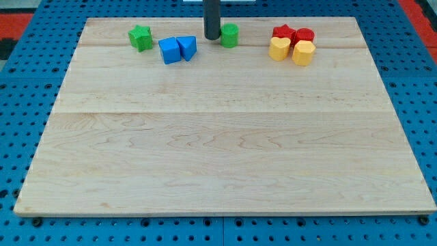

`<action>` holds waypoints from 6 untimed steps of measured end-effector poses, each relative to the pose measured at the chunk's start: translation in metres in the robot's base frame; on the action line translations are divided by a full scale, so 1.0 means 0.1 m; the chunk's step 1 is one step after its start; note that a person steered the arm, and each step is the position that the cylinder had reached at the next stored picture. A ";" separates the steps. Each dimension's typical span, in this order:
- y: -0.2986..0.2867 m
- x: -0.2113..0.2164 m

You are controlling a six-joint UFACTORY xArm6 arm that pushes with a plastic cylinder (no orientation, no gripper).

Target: Place the blue blocks in between the green blocks to form a horizontal line

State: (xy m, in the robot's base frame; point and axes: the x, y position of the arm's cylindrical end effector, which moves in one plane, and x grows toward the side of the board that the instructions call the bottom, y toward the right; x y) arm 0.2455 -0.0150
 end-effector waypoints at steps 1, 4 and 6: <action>0.00 0.00; 0.05 0.00; 0.10 0.00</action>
State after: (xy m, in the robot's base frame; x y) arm 0.2451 -0.0049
